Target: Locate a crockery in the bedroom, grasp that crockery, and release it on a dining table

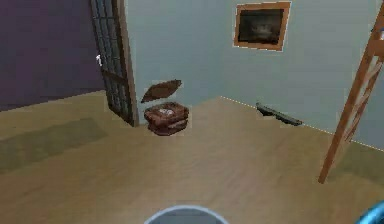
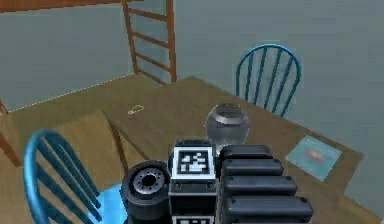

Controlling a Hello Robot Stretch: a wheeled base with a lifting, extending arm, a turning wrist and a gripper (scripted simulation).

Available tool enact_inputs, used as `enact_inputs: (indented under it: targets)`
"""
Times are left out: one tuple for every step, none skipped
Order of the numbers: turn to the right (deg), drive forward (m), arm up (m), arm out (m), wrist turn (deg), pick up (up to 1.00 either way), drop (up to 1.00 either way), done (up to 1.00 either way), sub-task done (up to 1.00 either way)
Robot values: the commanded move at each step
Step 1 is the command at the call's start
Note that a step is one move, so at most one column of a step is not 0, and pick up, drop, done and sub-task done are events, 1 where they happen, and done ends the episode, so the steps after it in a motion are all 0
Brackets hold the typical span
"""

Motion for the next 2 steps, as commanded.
enact_inputs:
  targets:
    - [45.0,0.0,0.0,0.0,0.0,0.0,0.0,0.0,0.0]
    - [45.0,0.0,0.0,0.0,0.0,0.0,0.0,0.0,0.0]
